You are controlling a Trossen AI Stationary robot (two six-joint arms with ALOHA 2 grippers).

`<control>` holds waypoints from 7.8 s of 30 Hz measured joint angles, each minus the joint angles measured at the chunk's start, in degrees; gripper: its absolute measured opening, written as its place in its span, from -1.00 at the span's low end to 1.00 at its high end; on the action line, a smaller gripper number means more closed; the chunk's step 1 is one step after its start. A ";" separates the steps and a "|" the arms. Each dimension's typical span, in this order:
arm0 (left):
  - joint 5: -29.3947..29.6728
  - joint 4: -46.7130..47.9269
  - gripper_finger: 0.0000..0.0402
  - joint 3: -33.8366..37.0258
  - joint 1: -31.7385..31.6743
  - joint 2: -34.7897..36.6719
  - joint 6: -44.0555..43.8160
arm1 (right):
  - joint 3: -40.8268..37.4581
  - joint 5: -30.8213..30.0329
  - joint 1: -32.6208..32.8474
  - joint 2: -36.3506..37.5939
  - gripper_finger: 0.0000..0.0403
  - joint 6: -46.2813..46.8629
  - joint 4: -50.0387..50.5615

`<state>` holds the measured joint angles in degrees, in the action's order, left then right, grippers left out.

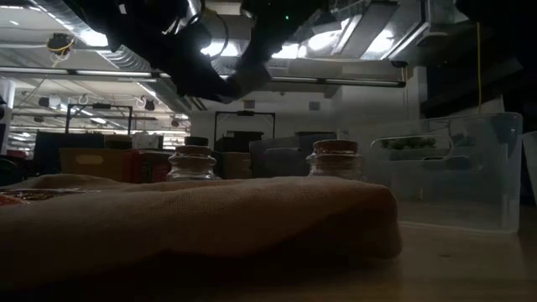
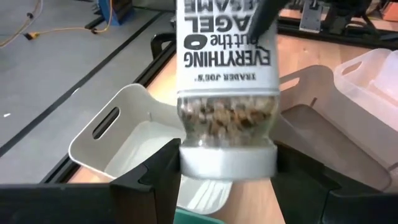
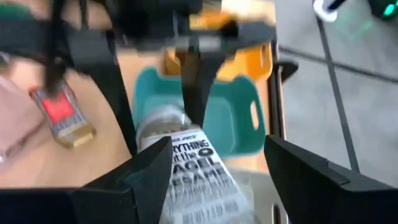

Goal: Sort spices by type
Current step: Put the top white seasoning bottle into the gray bin, then put the top orange seasoning pack into the black bin

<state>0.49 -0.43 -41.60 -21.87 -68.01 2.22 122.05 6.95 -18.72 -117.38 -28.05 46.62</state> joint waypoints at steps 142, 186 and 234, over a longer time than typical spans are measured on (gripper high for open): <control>-0.30 24.39 0.24 -15.40 -10.36 -7.73 0.79 | -60.41 2.47 -18.73 20.59 0.27 15.96 -14.10; -0.32 23.74 0.24 -14.23 -7.23 -7.73 1.16 | -64.69 4.13 -10.88 15.37 -0.49 16.30 -20.25; -12.76 5.88 0.24 -14.32 -3.37 -7.01 -10.11 | -39.88 -26.93 9.75 17.81 -0.80 1.07 -8.76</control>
<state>-12.27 5.44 -55.92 -25.23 -75.02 -7.89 82.17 -19.98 -8.97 -99.57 -26.98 37.86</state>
